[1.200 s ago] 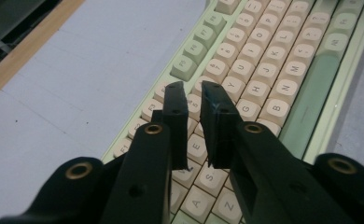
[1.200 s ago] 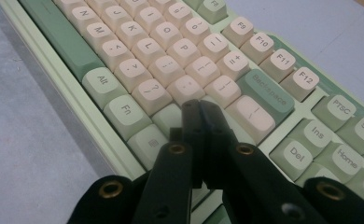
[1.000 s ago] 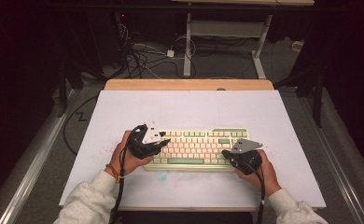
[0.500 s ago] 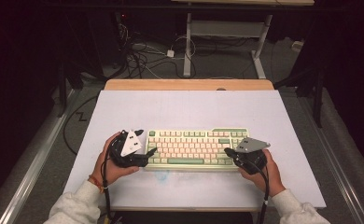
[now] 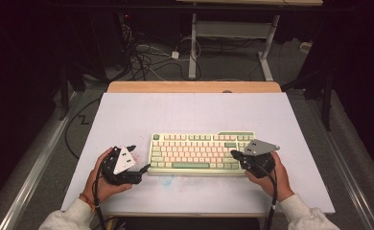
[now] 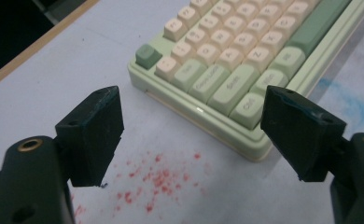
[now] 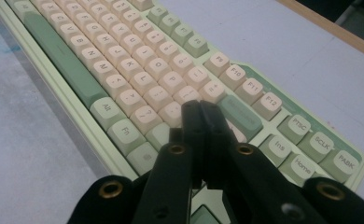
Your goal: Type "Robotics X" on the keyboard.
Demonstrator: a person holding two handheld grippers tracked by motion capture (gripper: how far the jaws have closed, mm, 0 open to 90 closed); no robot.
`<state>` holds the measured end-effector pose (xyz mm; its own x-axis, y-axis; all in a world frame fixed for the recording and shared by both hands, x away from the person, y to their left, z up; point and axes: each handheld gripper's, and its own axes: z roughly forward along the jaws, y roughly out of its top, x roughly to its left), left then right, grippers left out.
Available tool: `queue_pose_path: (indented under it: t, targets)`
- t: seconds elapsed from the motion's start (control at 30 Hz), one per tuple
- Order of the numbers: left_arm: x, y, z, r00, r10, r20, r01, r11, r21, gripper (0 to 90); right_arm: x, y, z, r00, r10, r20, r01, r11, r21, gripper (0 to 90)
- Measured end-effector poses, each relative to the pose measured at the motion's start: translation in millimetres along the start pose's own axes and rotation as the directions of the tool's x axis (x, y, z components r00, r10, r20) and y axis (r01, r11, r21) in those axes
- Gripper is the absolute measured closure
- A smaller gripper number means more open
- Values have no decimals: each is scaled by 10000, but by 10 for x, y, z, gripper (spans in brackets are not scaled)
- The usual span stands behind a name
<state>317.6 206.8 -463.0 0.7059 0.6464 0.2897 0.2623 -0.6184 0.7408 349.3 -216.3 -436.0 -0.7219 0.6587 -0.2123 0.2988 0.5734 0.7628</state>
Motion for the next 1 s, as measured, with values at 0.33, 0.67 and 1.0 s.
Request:
queue_pose_path:
  t: [0.33, 0.67, 1.0]
  targets:
    - [-60, -174, -83, 9990, -336, 310, 327, 9991, 271, 211, -13, 139, 116, 10000, -45, -59, 45, 10000, -28, 900]
    - [-33, -203, -108, 9973, -621, 386, 611, 9978, 265, 219, 46, 372, 452, 9992, -278, -286, 287, 9991, 312, 900]
    - [-52, -201, -105, 9982, -503, 325, 492, 9982, 332, 218, 98, 445, 646, 9984, -246, -502, 277, 9978, 602, 900]
